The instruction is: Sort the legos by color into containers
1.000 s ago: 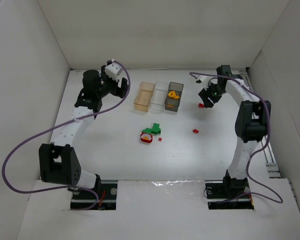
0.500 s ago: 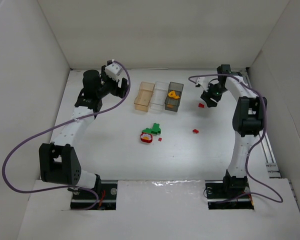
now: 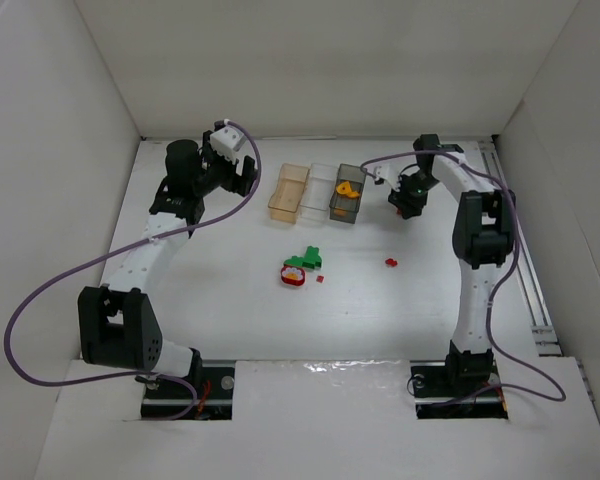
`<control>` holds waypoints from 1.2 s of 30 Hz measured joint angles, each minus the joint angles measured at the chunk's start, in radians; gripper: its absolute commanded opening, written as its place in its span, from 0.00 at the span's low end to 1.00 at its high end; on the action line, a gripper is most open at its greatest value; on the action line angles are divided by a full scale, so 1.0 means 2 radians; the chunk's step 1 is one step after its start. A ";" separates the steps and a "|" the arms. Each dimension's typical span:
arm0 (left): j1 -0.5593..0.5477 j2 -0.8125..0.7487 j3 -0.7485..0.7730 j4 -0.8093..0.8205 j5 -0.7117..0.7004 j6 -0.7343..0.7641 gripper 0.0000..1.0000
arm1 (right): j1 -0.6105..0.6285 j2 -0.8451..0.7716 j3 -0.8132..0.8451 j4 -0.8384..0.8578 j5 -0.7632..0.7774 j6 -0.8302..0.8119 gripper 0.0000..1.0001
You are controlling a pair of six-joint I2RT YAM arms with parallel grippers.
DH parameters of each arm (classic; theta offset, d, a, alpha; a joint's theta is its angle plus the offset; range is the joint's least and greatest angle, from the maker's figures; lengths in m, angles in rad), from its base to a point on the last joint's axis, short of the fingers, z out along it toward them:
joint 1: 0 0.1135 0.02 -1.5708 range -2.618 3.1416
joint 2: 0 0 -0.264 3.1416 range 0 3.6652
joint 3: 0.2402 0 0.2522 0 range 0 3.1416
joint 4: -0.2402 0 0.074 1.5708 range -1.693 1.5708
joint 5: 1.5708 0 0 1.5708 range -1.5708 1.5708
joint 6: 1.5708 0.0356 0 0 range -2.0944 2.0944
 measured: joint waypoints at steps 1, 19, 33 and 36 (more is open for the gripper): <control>0.000 0.000 0.000 0.000 0.000 0.000 0.71 | 0.000 0.004 0.005 -0.002 0.000 -0.001 0.46; 0.000 0.004 0.000 -0.004 0.000 0.004 0.71 | 0.000 0.002 0.009 -0.019 -0.030 0.009 0.00; 0.010 0.009 -0.001 -0.027 -0.023 -0.023 0.73 | 0.066 -0.134 0.114 0.012 -0.166 0.164 0.00; 0.010 0.020 0.001 -0.042 -0.031 -0.039 0.71 | 0.107 -0.105 0.141 0.038 -0.184 0.221 0.00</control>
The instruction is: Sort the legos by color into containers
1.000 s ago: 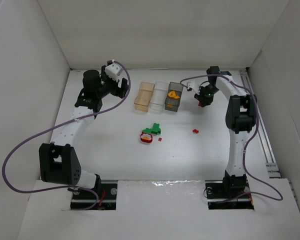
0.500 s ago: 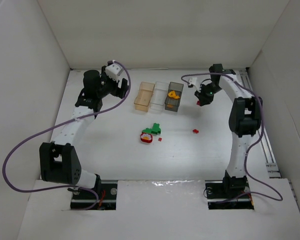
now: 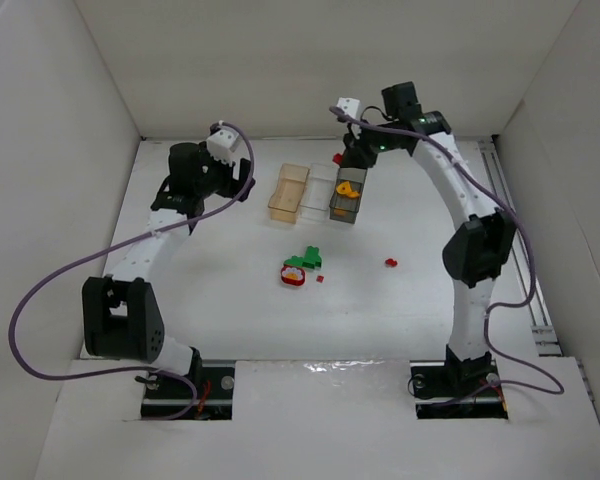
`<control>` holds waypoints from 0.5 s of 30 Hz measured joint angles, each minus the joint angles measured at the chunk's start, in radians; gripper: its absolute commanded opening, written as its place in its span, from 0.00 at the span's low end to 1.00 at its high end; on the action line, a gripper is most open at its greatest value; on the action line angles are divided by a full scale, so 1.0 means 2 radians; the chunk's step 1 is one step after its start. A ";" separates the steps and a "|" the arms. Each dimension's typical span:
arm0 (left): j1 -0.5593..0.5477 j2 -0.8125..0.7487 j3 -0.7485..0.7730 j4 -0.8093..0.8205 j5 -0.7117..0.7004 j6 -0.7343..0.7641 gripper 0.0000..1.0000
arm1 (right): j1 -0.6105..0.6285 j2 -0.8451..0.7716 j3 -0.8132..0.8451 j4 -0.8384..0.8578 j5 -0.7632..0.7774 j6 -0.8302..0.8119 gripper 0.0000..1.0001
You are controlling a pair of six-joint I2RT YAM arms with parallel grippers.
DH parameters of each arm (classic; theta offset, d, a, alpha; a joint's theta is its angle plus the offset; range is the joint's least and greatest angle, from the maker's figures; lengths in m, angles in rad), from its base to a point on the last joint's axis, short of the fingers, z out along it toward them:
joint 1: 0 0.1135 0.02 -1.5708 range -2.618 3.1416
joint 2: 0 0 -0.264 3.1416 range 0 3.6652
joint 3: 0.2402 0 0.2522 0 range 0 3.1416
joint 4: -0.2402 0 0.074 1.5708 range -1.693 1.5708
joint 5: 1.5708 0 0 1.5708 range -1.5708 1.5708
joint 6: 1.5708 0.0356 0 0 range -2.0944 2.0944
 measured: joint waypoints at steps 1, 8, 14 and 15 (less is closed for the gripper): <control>0.001 0.003 0.000 -0.006 -0.002 -0.005 0.71 | 0.011 0.013 0.008 0.006 -0.004 0.017 0.00; 0.007 0.006 0.000 -0.009 -0.021 -0.027 0.71 | 0.043 0.102 0.040 0.039 -0.013 0.105 0.00; 0.007 0.027 0.003 -0.007 -0.030 -0.037 0.70 | 0.047 0.128 0.040 0.048 -0.003 0.129 0.00; 0.007 0.039 0.008 -0.007 -0.031 -0.039 0.70 | 0.050 0.130 0.040 0.049 0.000 0.131 0.01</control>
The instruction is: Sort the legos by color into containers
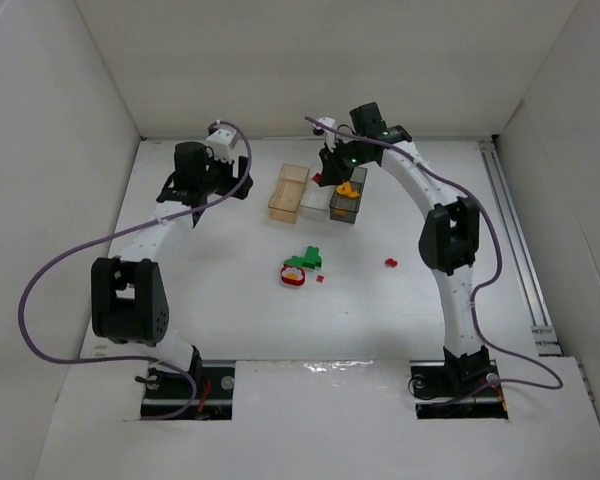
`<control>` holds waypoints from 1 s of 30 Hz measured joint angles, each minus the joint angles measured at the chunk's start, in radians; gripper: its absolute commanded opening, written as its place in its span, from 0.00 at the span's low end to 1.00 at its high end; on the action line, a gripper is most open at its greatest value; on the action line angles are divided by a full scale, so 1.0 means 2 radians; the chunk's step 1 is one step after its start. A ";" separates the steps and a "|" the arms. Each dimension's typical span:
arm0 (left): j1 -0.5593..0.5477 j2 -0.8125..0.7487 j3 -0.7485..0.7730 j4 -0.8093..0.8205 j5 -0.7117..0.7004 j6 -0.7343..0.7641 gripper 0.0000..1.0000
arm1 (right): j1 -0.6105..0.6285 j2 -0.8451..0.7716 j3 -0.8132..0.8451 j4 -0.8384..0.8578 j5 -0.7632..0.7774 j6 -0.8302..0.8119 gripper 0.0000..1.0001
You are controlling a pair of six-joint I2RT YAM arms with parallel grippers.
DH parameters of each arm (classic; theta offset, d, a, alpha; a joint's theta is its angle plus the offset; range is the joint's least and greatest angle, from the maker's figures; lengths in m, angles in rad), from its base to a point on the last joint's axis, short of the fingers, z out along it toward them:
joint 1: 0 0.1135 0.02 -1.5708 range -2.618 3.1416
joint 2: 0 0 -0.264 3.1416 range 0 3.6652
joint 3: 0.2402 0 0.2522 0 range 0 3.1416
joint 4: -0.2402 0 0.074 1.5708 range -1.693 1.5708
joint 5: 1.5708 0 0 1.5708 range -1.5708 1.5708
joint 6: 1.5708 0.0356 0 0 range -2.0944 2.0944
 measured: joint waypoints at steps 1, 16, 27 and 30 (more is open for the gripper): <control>0.000 0.014 0.006 0.000 -0.001 -0.004 0.70 | 0.002 0.001 0.000 0.002 0.002 0.001 0.06; -0.002 0.151 0.078 -0.007 -0.034 -0.055 0.67 | 0.019 0.024 0.006 0.033 0.040 0.029 0.34; -0.022 0.181 0.101 -0.007 -0.037 -0.070 0.66 | 0.016 0.010 -0.036 0.062 0.059 0.048 0.60; -0.039 0.186 0.101 -0.008 -0.040 -0.076 0.66 | 0.008 -0.039 -0.100 0.097 0.059 0.066 0.60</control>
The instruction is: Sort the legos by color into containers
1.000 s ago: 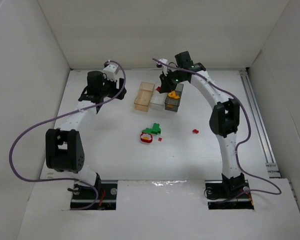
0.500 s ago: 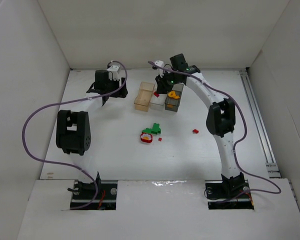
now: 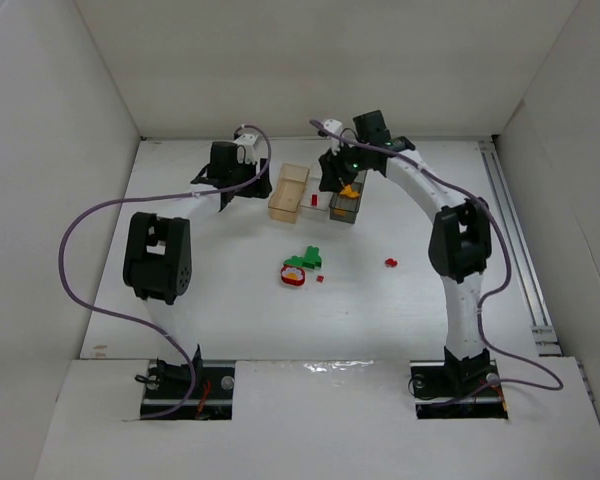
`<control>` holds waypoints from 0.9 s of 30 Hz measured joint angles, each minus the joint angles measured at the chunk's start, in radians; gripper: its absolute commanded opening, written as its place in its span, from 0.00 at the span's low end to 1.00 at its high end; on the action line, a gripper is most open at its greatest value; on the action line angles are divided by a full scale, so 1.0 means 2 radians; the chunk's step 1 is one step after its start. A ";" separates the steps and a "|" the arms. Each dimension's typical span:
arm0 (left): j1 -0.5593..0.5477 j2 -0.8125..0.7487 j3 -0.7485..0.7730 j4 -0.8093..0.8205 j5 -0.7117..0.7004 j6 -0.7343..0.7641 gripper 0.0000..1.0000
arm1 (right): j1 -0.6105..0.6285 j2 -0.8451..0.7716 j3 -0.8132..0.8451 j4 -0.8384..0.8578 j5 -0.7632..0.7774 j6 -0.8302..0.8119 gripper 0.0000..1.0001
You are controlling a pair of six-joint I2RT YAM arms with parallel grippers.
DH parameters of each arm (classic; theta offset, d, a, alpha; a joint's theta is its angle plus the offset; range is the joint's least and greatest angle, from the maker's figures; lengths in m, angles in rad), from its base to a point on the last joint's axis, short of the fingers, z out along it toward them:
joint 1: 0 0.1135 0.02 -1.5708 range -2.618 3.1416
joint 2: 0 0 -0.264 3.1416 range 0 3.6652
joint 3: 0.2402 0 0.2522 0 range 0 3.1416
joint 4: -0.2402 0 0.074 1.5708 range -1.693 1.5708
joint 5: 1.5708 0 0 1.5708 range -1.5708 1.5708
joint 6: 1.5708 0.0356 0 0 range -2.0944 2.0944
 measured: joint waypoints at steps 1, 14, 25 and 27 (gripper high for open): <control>-0.006 0.001 0.000 -0.001 -0.004 -0.002 0.66 | -0.005 -0.022 -0.023 0.010 -0.001 0.005 0.60; -0.004 -0.008 -0.051 0.043 -0.047 -0.054 0.67 | -0.085 -0.202 -0.172 0.067 -0.015 0.020 0.61; -0.010 -0.002 -0.035 0.024 -0.080 -0.036 0.67 | -0.089 -0.209 -0.259 0.062 0.006 0.014 0.61; -0.018 0.007 -0.022 0.019 -0.074 -0.033 0.67 | -0.095 -0.211 -0.265 0.060 0.007 0.008 0.61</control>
